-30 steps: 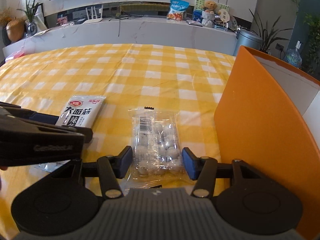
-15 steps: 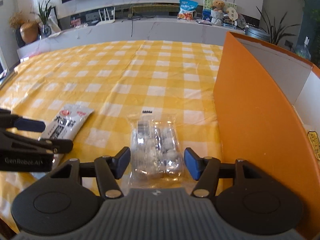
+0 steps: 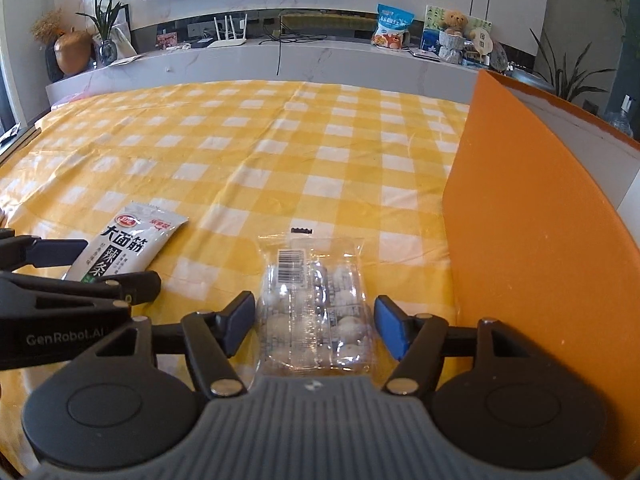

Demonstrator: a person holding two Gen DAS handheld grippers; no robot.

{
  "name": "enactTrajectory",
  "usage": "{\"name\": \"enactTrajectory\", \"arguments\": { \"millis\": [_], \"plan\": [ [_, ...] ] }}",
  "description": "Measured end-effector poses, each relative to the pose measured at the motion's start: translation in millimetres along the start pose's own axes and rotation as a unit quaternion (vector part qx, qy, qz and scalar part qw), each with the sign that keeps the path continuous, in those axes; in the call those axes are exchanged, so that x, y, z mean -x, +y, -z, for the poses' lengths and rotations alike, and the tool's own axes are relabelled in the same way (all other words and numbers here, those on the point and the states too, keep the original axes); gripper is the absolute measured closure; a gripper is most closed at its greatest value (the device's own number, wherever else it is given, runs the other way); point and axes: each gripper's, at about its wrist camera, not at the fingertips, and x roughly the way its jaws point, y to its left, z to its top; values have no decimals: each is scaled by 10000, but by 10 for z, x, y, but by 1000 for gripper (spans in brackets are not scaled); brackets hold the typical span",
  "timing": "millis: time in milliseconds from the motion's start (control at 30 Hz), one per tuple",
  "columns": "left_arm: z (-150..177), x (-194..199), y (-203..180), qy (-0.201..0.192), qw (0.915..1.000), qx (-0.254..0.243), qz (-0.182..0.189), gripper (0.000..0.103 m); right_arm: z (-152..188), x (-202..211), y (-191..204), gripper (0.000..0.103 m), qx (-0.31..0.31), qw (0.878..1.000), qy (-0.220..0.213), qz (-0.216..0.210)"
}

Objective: Organize snacks
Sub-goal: 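Grasp the white spicy-strip packet with the left tool while the right tool holds the clear bag, then lift both packets and carry them over the box with both tools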

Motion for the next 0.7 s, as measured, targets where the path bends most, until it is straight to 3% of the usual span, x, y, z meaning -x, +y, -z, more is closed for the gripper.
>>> {"name": "enactTrajectory", "arguments": {
  "millis": [67,200,500,700],
  "plan": [
    [-5,7,20,-27,10000,23,-29,38,-4,3,-6,41,-21,10000,8,3],
    [-29,5,40,18,10000,39,-16,46,-4,16,37,47,62,10000,-20,30],
    [-4,143,61,-159,9993,304,174,49,-60,71,-17,54,-278,9995,80,-128],
    [-106,417,23,-419,9979,410,267,49,-136,340,10,54,-237,9992,-265,-192]
  ]
}}
